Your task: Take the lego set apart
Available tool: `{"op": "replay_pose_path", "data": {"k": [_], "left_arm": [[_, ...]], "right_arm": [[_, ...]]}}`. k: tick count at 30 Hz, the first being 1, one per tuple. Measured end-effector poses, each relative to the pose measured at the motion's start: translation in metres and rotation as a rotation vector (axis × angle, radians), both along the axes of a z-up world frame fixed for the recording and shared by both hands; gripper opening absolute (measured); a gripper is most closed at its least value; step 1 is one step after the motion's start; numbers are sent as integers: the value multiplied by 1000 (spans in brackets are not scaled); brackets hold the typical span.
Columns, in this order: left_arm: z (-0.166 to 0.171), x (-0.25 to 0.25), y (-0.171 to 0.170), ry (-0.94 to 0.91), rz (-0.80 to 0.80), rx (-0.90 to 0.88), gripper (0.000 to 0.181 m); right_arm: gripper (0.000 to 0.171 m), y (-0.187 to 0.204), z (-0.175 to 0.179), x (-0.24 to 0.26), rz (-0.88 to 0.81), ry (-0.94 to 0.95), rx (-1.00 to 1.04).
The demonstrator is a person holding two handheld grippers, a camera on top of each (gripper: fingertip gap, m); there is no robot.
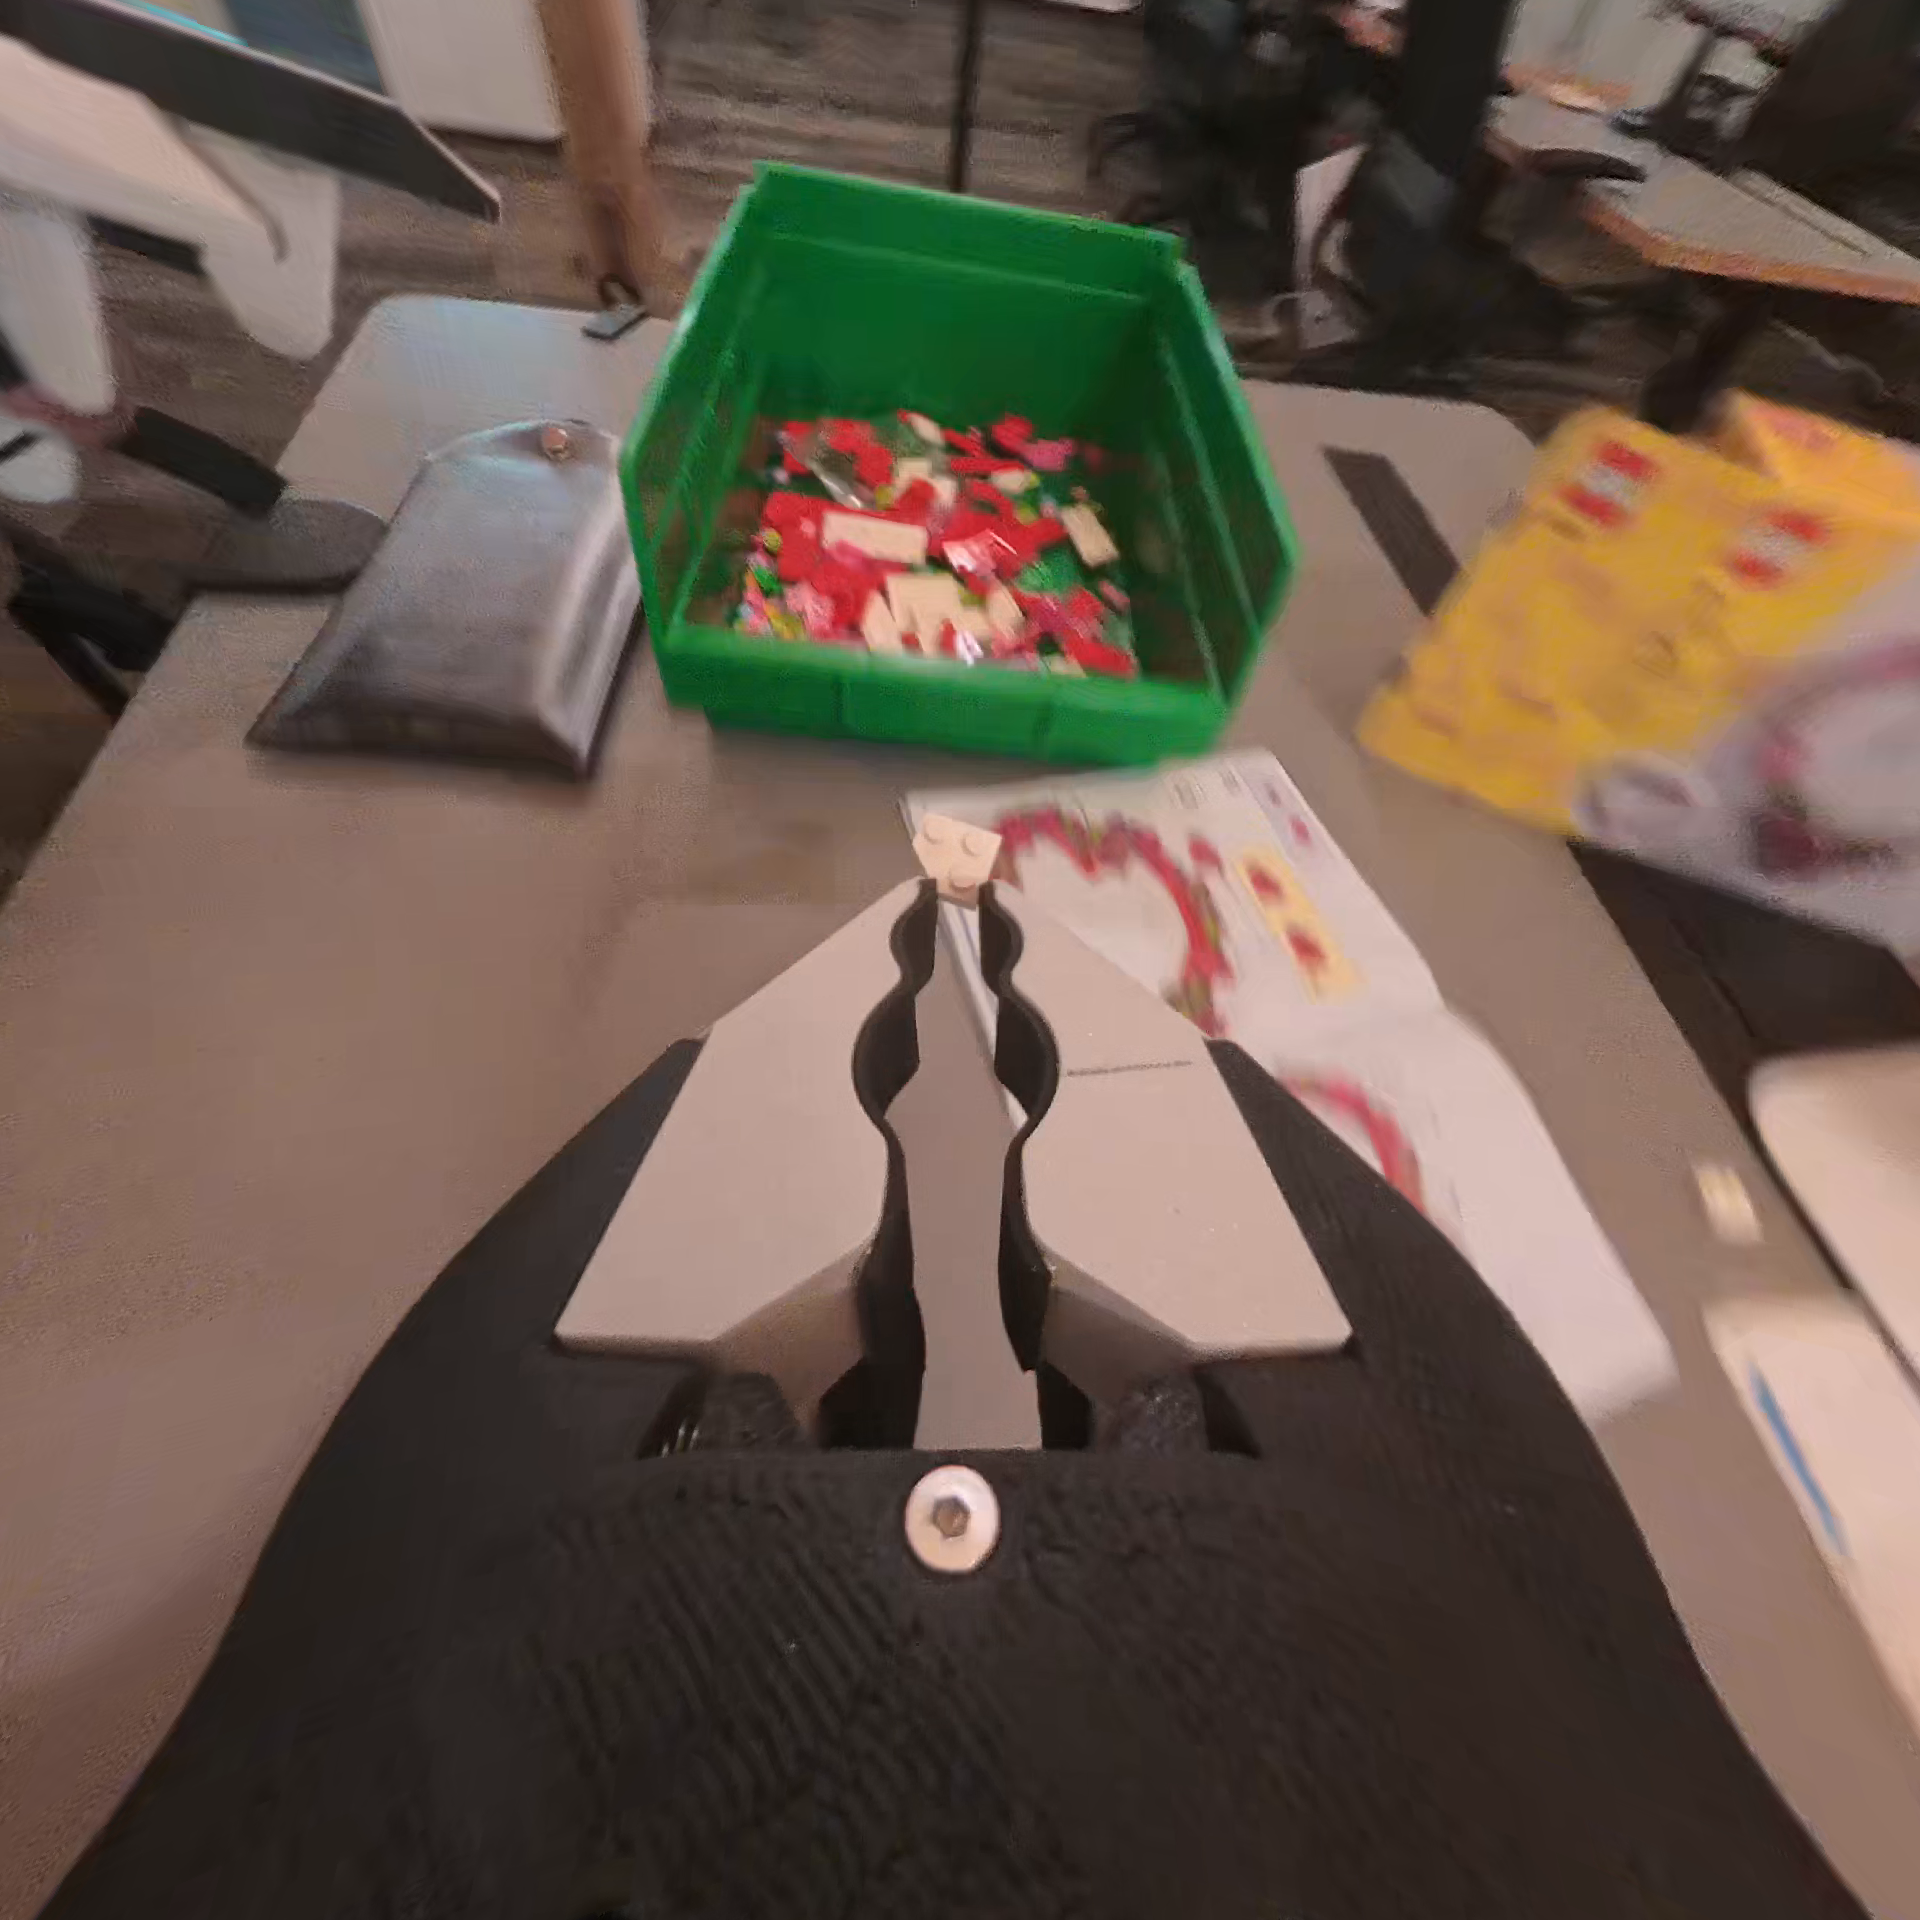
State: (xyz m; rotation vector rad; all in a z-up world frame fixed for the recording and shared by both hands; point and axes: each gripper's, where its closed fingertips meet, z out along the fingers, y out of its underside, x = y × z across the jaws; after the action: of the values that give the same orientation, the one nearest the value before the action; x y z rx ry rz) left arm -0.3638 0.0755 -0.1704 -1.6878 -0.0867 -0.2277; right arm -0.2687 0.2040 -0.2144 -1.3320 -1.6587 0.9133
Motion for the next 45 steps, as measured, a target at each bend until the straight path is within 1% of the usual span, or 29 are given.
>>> {"op": "replay_pose_path", "data": {"k": [3,5,6,7,9,11,13,15,16,18,19,21,23,25,27,30,34,37,38,39,42,43,45], "left_arm": [[-1,-3,-9,15,14,-4,67],[-2,-5,-14,36,24,-16,68],[-2,-5,-15,44,25,-21,68],[-2,-7,-16,46,29,-23,68],[0,-5,-15,50,20,-11,68],[-2,0,-11,59,8,-3,68],[-4,10,-2,56,-13,24,68],[-3,24,12,50,-44,74,69],[0,34,20,53,-65,120,70],[1,61,37,75,-146,178,70],[-2,71,46,96,-167,195,70],[-12,82,62,189,-182,225,71],[-27,84,76,296,-159,207,71],[-30,94,78,314,-190,206,70],[-31,104,76,325,-221,242,67],[-44,109,79,408,-232,200,64],[-56,107,85,429,-233,149,65],[-61,106,89,432,-236,131,66],[-64,106,90,430,-240,118,67],[-66,106,91,429,-245,106,67],[-71,106,94,444,-245,88,67],[-71,107,94,449,-247,85,66],[-71,109,93,452,-254,89,66]], "right_arm": [[6,-9,-11,-91,46,-83,26],[7,-8,-22,-130,29,-129,0],[16,-8,-26,-143,14,-145,-26],[30,-10,-30,-152,10,-158,-50],[38,-13,-32,-161,17,-158,-63],[43,-15,-31,-159,26,-144,-63],[44,-12,-25,-149,33,-111,-60],[42,11,-10,-129,-22,-44,-11],[40,31,-2,-115,-72,-5,20],[35,90,1,-76,-223,17,70],[35,124,-6,-55,-307,-7,67],[36,180,-33,-17,-423,-87,-35],[40,214,-54,7,-469,-118,-130],[42,232,-66,15,-445,-119,-153],[43,240,-77,15,-396,-148,-136],[40,252,-91,13,-359,-221,-90],[41,268,-105,9,-365,-277,-120],[42,268,-111,5,-342,-292,-154],[33,269,-111,4,-337,-285,-157],[15,269,-111,4,-335,-284,-160],[15,263,-108,1,-319,-295,-169],[15,254,-99,-7,-286,-268,-162],[14,216,-66,-39,-164,-161,-127]]}}
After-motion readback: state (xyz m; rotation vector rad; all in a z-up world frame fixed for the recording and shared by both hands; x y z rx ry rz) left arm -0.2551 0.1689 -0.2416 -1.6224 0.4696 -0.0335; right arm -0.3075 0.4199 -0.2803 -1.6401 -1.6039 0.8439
